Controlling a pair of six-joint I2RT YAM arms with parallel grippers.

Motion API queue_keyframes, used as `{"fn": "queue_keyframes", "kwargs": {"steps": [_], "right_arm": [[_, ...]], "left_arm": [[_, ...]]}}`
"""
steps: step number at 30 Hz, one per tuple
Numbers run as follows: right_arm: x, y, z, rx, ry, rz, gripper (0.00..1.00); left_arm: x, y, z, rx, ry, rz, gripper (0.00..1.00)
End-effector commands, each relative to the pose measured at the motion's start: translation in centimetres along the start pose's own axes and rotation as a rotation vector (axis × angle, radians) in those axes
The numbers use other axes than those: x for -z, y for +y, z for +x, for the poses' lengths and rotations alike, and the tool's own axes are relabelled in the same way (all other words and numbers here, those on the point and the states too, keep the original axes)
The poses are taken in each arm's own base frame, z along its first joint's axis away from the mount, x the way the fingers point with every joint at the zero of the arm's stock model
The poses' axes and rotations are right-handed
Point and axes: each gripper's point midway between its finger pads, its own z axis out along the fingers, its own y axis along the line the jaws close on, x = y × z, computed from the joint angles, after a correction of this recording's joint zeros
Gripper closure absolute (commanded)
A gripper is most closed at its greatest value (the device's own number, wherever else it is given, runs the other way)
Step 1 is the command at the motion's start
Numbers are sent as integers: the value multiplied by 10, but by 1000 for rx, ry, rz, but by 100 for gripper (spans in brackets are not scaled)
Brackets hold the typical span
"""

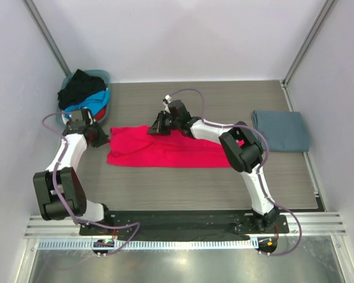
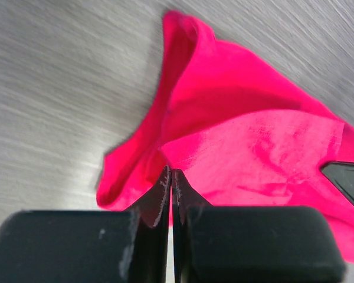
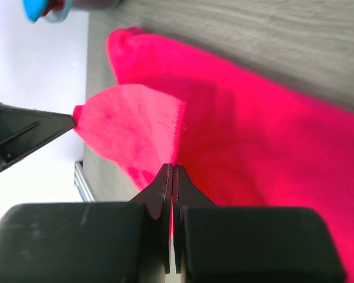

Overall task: Fold and stack the t-shirts
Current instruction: Fold the tshirt

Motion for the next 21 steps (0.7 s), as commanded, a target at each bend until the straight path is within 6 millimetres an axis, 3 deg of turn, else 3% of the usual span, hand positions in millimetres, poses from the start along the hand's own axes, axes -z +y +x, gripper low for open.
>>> {"fn": "queue_keyframes", "kwargs": {"steps": [1,5,14,21], "right_arm": [[26,43,-7,71,-27,-84,97],[41,50,5,81,-22,-85,91],[54,35,53,62,54,-51,83],[62,27,76,59,80,-31,79]], "left_arm": [[18,-5,9,-13,9,44,100],[31,-5,19,-26,14,58,100],[45,-4,49,-31,86,92,100],[60,-13,78,34,228,116,100]]}}
